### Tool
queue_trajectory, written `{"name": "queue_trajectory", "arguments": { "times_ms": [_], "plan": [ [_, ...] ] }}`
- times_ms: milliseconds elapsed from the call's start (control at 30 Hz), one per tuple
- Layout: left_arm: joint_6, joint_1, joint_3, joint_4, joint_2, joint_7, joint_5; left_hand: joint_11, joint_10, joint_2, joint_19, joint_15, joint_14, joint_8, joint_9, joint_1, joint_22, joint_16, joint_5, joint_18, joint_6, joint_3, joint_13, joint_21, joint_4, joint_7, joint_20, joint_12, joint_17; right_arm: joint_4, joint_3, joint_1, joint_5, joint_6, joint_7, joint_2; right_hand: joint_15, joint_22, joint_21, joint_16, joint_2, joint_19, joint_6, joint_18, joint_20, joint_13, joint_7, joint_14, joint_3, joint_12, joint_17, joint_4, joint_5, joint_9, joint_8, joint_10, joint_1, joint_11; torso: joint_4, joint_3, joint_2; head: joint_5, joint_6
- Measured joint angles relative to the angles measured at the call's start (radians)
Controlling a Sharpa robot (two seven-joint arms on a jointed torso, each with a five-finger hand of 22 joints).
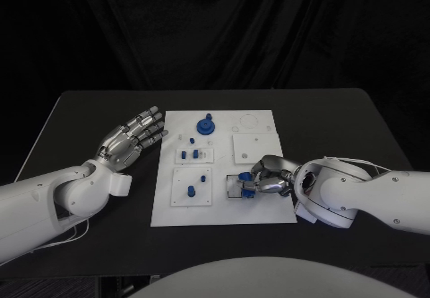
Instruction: Assemble the parts on the task board
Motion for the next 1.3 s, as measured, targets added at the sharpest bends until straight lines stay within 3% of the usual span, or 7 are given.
{"name": "queue_trajectory", "arguments": {
  "times_ms": [167, 367, 733, 967, 1033, 1233, 1300],
  "plan": [
    [0.000, 0.000, 0.000, 0.000, 0.000, -0.001, 0.001, 0.000, 0.000, 0.000, 0.000, 0.000, 0.000, 0.000, 0.000, 0.000, 0.000, 0.000, 0.000, 0.000, 0.003, 0.001, 0.000, 0.000, -0.001, 0.003, 0.000, 0.000, 0.000, -0.010, 0.000, 0.000, 0.007, 0.000, 0.000, 0.017, 0.004, 0.000, -0.007, 0.000, 0.005, 0.000, 0.009, 0.000, 0.000, 0.000, -0.002, 0.004, 0.011, 0.000, 0.000, -0.011, -0.094, -0.002, -0.018, 0.003, -0.024, 0.003, 0.0010, 0.0000, 0.000, 0.000, 0.000],
    [0.000, 0.000, 0.000, -0.002, 0.006, -0.002, 0.001, 0.000, 0.000, 0.000, 0.004, 0.000, 0.000, 0.000, 0.001, 0.000, 0.000, 0.004, 0.000, 0.000, 0.007, 0.003, 0.000, 0.000, -0.003, 0.015, 0.004, 0.000, 0.000, -0.017, 0.000, 0.000, 0.009, 0.000, 0.000, 0.029, 0.004, 0.000, -0.022, -0.009, 0.020, 0.004, 0.021, 0.000, 0.004, 0.001, -0.006, 0.004, -0.024, 0.000, 0.000, 0.030, -0.208, -0.008, -0.044, 0.003, -0.060, 0.011, 0.0022, -0.0003, -0.001, 0.000, 0.000],
    [0.002, 0.000, 0.000, -0.010, 0.012, -0.004, 0.002, 0.000, 0.000, 0.000, 0.004, 0.000, 0.000, 0.000, 0.001, 0.000, 0.000, 0.004, 0.000, 0.000, 0.014, 0.006, 0.000, 0.000, -0.006, 0.022, 0.004, 0.000, 0.000, -0.030, 0.000, 0.000, 0.010, 0.004, -0.002, 0.039, 0.010, 0.000, -0.029, -0.013, 0.037, 0.000, 0.014, 0.000, 0.007, 0.001, 0.000, 0.003, -0.066, 0.000, 0.000, 0.039, -0.300, -0.011, -0.066, 0.003, -0.104, 0.011, 0.0023, -0.0005, -0.001, 0.001, 0.000],
    [0.007, 0.000, 0.000, -0.013, 0.014, -0.005, 0.002, 0.000, 0.000, -0.005, 0.004, 0.000, 0.000, 0.000, 0.001, -0.005, 0.000, 0.004, 0.000, 0.000, 0.014, 0.006, 0.000, 0.000, -0.006, 0.022, 0.004, 0.000, 0.000, -0.034, 0.000, 0.000, 0.008, 0.013, -0.004, 0.041, 0.010, 0.000, -0.033, -0.017, 0.043, 0.004, 0.017, 0.000, 0.011, 0.001, 0.004, 0.003, -0.105, 0.000, 0.000, 0.038, -0.389, -0.011, -0.076, 0.003, -0.139, 0.018, 0.0021, -0.0005, -0.001, 0.004, 0.000],
    [0.008, 0.000, 0.000, -0.014, 0.015, -0.006, 0.002, 0.000, 0.000, -0.005, 0.004, 0.004, -0.004, 0.000, 0.001, -0.005, 0.000, 0.004, 0.000, -0.017, 0.014, 0.006, 0.000, 0.000, -0.006, 0.022, 0.004, 0.000, 0.000, -0.035, 0.000, 0.000, 0.007, 0.015, -0.004, 0.041, 0.010, 0.000, -0.033, -0.017, 0.046, 0.004, 0.017, 0.000, 0.011, 0.001, 0.004, 0.003, -0.118, 0.000, 0.000, 0.039, -0.412, -0.011, -0.078, 0.003, -0.154, 0.018, 0.0020, -0.0005, -0.001, 0.004, 0.000],
    [0.013, -0.001, 0.000, -0.017, 0.017, -0.008, 0.002, 0.000, 0.000, -0.005, 0.004, 0.004, -0.004, 0.004, 0.002, -0.005, -0.001, 0.004, 0.000, -0.016, 0.020, 0.006, 0.000, 0.000, -0.006, 0.027, 0.004, 0.000, 0.000, -0.036, 0.000, 0.000, 0.005, 0.018, -0.005, 0.036, 0.010, 0.000, -0.033, -0.017, 0.069, 0.004, 0.021, 0.000, 0.011, 0.001, 0.008, 0.003, -0.141, 0.000, 0.000, 0.040, -0.423, -0.011, -0.078, 0.003, -0.184, 0.018, 0.0020, -0.0004, -0.001, 0.006, 0.000],
    [0.014, -0.001, 0.000, -0.017, 0.017, -0.008, 0.002, 0.000, 0.000, -0.005, 0.004, 0.004, -0.004, 0.004, 0.002, -0.005, -0.001, 0.004, 0.000, -0.016, 0.020, 0.006, 0.000, 0.000, -0.006, 0.027, 0.004, 0.000, 0.000, -0.035, 0.000, 0.000, 0.004, 0.017, -0.004, 0.032, 0.010, 0.000, -0.033, -0.017, 0.071, 0.004, 0.024, 0.000, 0.011, 0.001, 0.004, 0.003, -0.164, 0.000, 0.000, 0.040, -0.360, -0.010, -0.083, 0.003, -0.197, 0.018, 0.0020, -0.0004, -0.001, 0.007, 0.000]
  ]
}}
